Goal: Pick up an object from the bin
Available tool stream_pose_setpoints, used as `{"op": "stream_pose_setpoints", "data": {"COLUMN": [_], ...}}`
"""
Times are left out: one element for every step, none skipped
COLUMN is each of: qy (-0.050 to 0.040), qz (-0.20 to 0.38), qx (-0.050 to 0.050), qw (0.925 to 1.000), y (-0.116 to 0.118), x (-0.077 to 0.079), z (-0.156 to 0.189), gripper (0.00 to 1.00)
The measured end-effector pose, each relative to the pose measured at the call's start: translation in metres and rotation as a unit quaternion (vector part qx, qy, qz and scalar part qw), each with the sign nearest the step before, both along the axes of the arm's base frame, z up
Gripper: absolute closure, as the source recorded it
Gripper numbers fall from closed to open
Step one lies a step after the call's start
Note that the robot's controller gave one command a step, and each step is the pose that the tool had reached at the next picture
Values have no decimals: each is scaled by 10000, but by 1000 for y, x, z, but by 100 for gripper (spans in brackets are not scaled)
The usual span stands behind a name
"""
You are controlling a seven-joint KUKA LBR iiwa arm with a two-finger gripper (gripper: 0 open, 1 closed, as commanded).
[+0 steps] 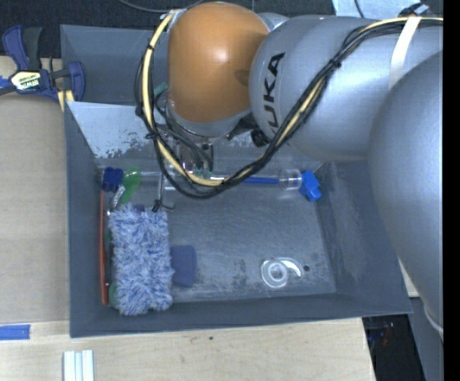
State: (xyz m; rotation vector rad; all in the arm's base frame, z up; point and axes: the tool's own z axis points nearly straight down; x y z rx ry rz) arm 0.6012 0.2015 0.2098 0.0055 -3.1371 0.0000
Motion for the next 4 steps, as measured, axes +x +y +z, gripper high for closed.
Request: {"op": "stream_pose_setpoints", "data": {"qy": [-40,-28,-100,-102], "qz": [-21,86,512,3439], "qx": [7,-9,25,-13], "qw": [10000,10000,9986,9389], "y": [-1,-3,7,40], "x": [2,-35,-29,-62], "z": [5,-140,-80,-107], "gripper": [0,0,0,0]}}
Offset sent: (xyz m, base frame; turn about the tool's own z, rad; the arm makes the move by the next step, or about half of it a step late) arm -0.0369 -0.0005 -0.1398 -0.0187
